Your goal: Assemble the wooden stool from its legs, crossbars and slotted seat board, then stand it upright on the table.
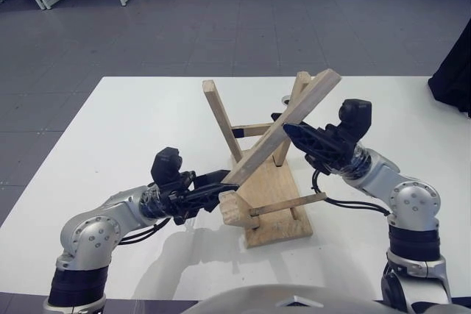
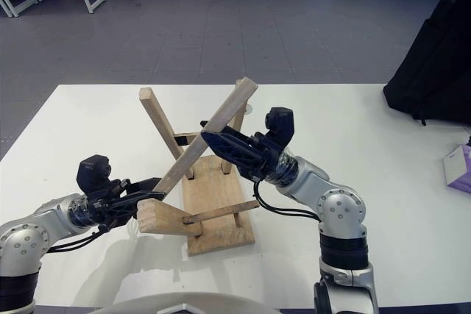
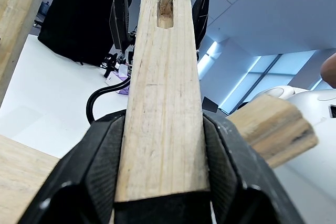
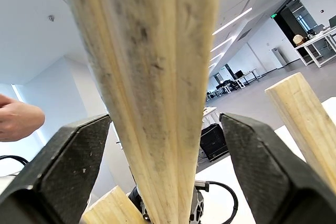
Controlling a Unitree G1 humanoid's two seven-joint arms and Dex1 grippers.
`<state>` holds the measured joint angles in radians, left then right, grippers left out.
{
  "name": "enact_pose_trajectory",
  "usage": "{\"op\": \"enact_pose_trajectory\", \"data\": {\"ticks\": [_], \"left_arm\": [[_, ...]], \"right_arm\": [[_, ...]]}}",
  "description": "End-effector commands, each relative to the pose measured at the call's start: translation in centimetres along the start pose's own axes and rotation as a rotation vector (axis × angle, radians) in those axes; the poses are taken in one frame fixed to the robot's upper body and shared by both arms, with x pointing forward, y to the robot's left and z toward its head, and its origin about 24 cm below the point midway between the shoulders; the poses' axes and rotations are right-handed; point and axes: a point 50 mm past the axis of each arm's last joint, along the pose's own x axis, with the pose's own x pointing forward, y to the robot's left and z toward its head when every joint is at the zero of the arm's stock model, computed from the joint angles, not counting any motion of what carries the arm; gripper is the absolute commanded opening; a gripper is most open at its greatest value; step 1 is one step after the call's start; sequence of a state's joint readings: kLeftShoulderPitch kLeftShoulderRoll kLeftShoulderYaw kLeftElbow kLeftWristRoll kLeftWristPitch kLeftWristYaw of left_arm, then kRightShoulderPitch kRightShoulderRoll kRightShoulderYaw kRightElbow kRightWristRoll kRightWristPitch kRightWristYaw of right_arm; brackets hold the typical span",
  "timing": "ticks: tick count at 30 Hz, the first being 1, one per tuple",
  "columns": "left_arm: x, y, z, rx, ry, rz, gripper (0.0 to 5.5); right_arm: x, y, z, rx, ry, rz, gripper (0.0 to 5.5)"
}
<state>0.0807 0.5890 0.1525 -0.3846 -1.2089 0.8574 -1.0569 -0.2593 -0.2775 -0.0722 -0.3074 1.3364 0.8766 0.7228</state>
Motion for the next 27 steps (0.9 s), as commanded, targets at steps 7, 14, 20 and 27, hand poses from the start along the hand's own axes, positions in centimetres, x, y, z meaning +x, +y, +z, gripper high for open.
{"op": "enact_pose_trajectory", "data": {"ticks": [7, 14, 20, 27], "left_arm": [[0.1, -0.3, 0.1, 0.008, 0.040, -0.005, 2.03], [0.1, -0.1, -0.1, 0.027, 0.038, 0.013, 2.03], [0.0, 0.9, 0.1, 0.081, 0.011, 0.095, 2.57], [-1.1, 1.6, 1.5, 0.127, -0.069, 0.191, 3.67]], "right_arm": [[0.3, 0.2, 0.3, 0.010, 0.060, 0.020, 2.10], [0.1, 0.3, 0.1, 0.014, 0.101, 0.019, 2.09], [0.0, 0.6, 0.2, -0.017, 0.121, 0.029, 2.08], [-0.9, 0.4, 2.3, -0.275, 0.104, -0.038, 2.08]]}}
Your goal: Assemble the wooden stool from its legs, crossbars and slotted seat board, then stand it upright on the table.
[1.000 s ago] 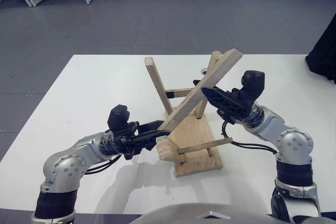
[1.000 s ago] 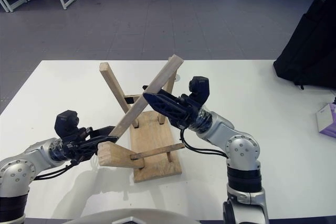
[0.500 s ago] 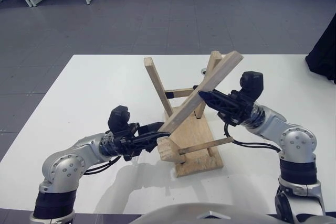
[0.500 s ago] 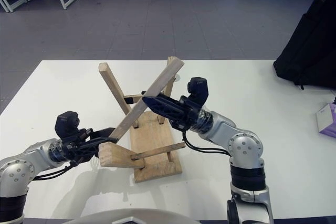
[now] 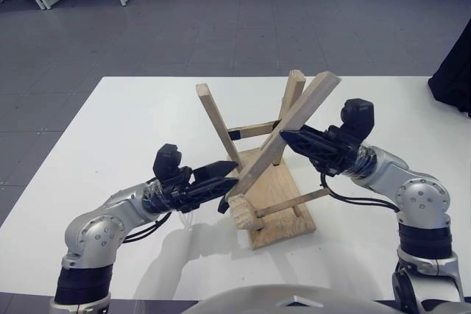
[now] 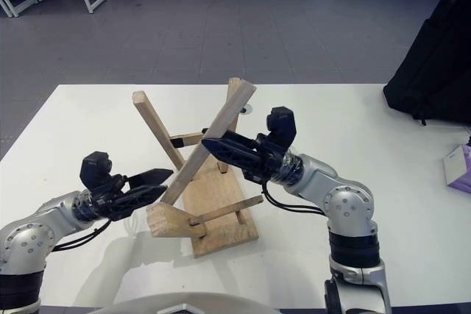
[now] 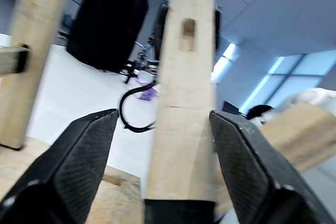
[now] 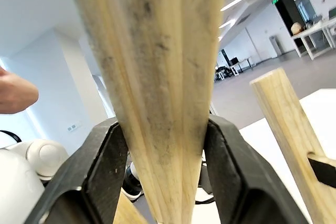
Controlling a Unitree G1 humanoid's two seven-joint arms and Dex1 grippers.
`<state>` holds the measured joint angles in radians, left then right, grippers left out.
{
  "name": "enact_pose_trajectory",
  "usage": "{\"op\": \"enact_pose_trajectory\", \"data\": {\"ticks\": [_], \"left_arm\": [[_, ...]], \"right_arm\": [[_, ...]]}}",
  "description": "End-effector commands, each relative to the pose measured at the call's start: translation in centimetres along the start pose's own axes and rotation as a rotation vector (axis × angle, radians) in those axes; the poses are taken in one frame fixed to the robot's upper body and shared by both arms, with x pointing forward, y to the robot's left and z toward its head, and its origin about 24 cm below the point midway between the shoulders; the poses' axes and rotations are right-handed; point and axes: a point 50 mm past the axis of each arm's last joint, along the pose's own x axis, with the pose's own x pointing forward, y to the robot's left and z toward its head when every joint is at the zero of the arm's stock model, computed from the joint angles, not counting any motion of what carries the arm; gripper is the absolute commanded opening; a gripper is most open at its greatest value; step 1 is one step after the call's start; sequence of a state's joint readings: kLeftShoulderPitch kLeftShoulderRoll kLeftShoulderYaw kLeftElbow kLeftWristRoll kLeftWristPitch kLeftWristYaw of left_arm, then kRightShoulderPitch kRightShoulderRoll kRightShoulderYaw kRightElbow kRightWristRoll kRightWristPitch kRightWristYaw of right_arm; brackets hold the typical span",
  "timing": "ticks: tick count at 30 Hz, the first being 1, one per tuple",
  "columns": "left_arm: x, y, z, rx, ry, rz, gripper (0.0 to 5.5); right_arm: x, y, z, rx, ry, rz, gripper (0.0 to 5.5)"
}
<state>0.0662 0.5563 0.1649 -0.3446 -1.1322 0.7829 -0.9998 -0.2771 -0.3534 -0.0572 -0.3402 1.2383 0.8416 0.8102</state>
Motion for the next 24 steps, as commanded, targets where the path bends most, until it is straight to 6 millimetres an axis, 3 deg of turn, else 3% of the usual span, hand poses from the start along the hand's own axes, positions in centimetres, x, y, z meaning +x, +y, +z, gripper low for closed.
{"op": "enact_pose_trajectory", "data": {"ticks": [1, 3, 6, 10, 14, 19, 24], "left_arm": [[-0.7, 0.5, 1.5, 0.063, -0.048, 0.086, 3.77], [-0.8, 0.2, 2.4, 0.095, -0.077, 0.091, 4.13], [-0.7, -0.2, 2.7, 0.117, -0.087, 0.094, 4.17], [-1.2, 0.6, 1.1, 0.099, -0.014, 0.207, 4.17], [-1.9, 2.9, -1.2, 0.140, 0.198, 0.408, 4.17], [-2.3, 3.1, -2.2, 0.197, 0.299, 0.420, 4.17], [-2.7, 3.3, -2.9, 0.226, 0.331, 0.434, 4.17]], "right_arm": [[-1.6, -0.5, 2.1, -0.193, 0.023, -0.089, 2.08], [-3.8, -1.2, 3.1, -0.259, 0.061, -0.182, 2.08], [-6.7, -1.7, 4.0, -0.313, 0.130, -0.286, 2.08], [-9.3, -1.2, 3.7, -0.338, 0.289, -0.314, 2.08], [-10.1, -0.2, 2.2, -0.322, 0.420, -0.257, 2.07], [-10.8, 0.7, 1.0, -0.314, 0.518, -0.205, 2.07], [-10.6, 1.7, 1.4, -0.324, 0.580, -0.157, 2.07]]}}
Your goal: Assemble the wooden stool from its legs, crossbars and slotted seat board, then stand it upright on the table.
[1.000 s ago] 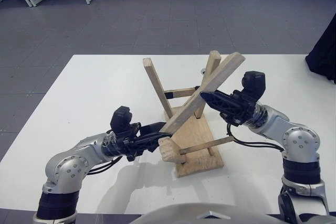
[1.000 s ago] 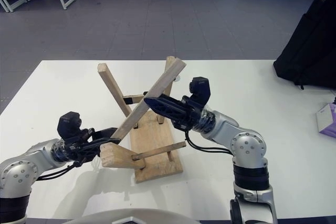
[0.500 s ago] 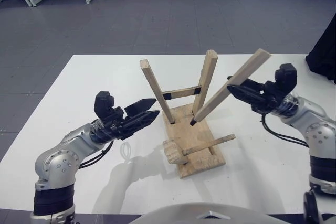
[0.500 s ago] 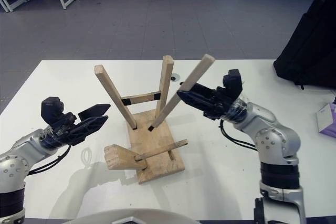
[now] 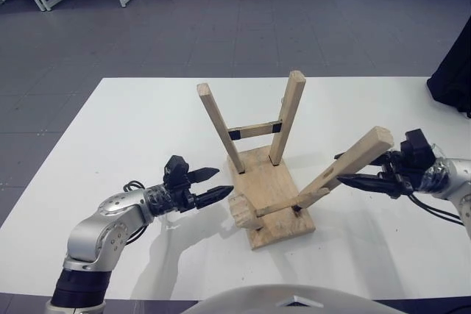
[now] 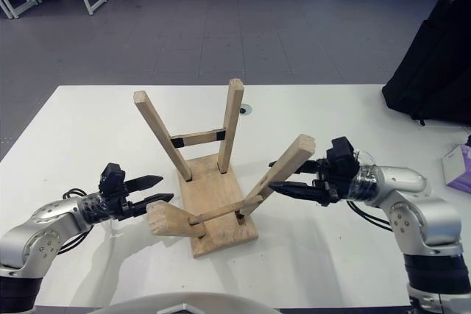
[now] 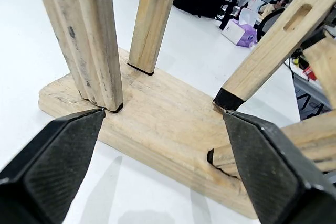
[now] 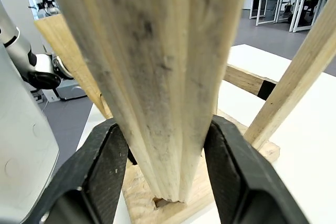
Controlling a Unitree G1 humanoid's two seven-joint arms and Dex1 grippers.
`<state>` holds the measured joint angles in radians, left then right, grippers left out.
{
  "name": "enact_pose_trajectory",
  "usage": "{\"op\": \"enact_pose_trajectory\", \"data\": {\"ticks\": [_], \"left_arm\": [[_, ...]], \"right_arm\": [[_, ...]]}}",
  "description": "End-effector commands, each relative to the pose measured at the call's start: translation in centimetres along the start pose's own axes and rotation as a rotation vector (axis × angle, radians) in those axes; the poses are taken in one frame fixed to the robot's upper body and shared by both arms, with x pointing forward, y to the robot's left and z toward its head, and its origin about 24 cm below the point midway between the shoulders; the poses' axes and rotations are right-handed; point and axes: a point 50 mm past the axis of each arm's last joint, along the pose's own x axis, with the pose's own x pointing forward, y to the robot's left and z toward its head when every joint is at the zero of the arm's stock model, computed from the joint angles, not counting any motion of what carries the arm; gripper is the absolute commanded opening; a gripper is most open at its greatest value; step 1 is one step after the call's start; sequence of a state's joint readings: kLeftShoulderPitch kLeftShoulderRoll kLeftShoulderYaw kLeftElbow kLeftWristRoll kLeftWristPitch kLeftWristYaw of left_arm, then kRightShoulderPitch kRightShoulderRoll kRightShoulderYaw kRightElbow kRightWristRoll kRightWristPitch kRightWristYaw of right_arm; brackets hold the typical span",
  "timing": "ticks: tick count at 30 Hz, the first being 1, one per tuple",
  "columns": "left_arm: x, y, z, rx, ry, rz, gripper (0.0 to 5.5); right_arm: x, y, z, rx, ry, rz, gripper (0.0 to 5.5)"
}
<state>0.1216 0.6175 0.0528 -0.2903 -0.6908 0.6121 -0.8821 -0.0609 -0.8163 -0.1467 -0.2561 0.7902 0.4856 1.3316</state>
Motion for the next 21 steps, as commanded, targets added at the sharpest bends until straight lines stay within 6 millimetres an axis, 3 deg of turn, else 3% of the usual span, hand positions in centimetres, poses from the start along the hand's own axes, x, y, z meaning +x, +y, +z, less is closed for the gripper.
{"op": "enact_pose_trajectory", "data": {"ticks": [1, 7, 12, 21], "left_arm": [[-0.2, 0.5, -0.6, 0.023, 0.036, 0.037, 4.17], [0.1, 0.4, -0.8, 0.028, 0.008, 0.028, 4.17], [0.4, 0.2, -1.2, 0.025, 0.013, 0.023, 4.17], [0.7, -0.7, -1.5, 0.017, -0.004, 0.007, 4.17]], "right_arm": [[0.0, 0.6, -0.3, 0.029, 0.097, 0.054, 2.07], [0.3, 0.4, 0.9, -0.041, 0.178, 0.133, 2.07], [1.2, -0.6, 1.1, -0.173, 0.243, 0.081, 2.06], [3.0, 0.5, 2.3, -0.261, 0.322, 0.130, 2.05]]}}
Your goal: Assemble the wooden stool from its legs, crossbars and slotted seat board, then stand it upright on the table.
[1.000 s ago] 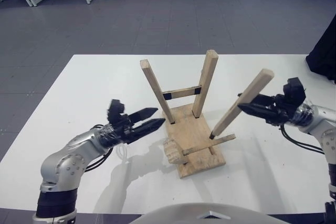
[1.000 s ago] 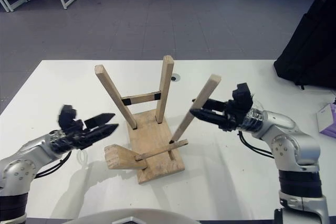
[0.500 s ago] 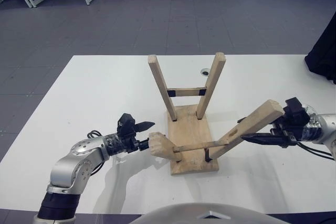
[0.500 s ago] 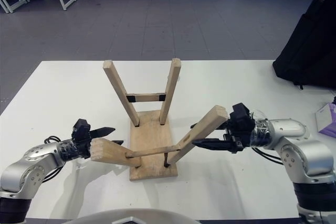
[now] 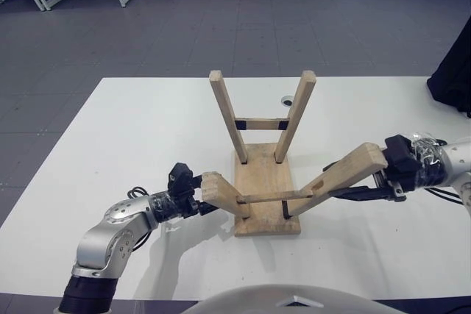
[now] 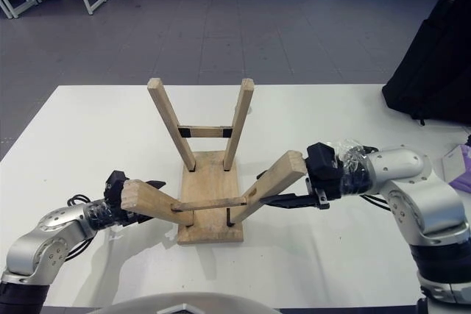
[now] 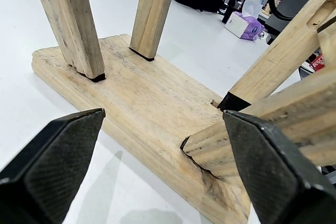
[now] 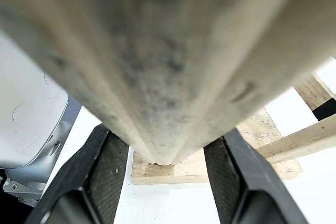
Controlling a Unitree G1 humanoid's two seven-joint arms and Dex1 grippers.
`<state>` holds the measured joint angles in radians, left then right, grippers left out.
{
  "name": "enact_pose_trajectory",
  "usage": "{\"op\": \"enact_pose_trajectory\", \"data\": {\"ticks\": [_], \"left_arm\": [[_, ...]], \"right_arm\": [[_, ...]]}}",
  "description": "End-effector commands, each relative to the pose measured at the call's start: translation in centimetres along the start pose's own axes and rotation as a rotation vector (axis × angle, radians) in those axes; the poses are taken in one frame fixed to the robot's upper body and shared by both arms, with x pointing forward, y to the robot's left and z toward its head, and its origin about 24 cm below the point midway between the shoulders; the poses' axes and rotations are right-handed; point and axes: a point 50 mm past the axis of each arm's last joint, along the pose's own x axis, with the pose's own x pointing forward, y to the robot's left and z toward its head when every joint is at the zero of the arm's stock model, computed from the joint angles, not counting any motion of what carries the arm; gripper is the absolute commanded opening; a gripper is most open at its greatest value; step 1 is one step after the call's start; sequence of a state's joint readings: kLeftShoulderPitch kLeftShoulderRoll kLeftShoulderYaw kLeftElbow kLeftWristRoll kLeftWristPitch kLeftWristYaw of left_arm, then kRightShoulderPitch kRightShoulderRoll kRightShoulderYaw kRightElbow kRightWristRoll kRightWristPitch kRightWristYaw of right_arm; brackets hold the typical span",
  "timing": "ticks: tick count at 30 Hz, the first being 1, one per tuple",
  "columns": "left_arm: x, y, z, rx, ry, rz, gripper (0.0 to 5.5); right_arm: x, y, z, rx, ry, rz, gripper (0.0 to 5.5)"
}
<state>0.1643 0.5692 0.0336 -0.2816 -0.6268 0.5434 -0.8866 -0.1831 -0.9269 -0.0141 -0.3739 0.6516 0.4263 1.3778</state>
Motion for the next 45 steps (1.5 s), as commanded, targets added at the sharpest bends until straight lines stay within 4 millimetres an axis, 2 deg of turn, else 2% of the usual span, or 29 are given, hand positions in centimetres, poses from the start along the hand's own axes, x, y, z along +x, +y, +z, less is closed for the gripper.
{"op": "enact_pose_trajectory", "data": {"ticks": [1, 10, 18, 24, 34, 35, 38, 41, 45], "left_arm": [[0.4, -0.4, -0.2, 0.005, 0.007, -0.011, 4.17], [1.2, -1.0, -0.9, 0.004, 0.009, -0.015, 4.17], [0.9, -1.3, -1.2, -0.005, -0.011, 0.002, 4.17], [1.0, -1.4, -1.4, -0.003, -0.007, -0.004, 4.17], [1.7, -1.3, -1.4, 0.008, 0.001, -0.011, 4.17], [1.7, -1.3, -1.5, 0.008, 0.001, -0.012, 4.17], [1.8, -1.5, -1.7, 0.010, 0.009, -0.015, 4.17], [1.6, -1.6, -1.8, 0.010, 0.022, -0.011, 4.17], [1.1, -1.7, -1.9, 0.011, 0.031, -0.004, 4.17]], "right_arm": [[0.8, -0.3, 0.2, -0.034, 0.072, -0.022, 2.05], [1.0, -0.8, -0.7, -0.048, 0.134, -0.042, 2.05], [2.3, 1.5, -2.4, -0.014, 0.094, -0.049, 2.05], [2.6, 1.9, -2.9, -0.011, 0.117, -0.054, 2.02], [3.1, 1.1, -2.6, 0.006, 0.114, -0.046, 2.02], [3.2, 0.9, -2.6, 0.011, 0.111, -0.062, 2.39], [3.2, 0.5, -2.3, 0.025, 0.095, -0.097, 2.90], [2.8, 0.7, -2.8, 0.056, 0.125, -0.115, 3.48], [1.8, 1.7, -4.8, 0.157, 0.187, -0.120, 3.51]]}}
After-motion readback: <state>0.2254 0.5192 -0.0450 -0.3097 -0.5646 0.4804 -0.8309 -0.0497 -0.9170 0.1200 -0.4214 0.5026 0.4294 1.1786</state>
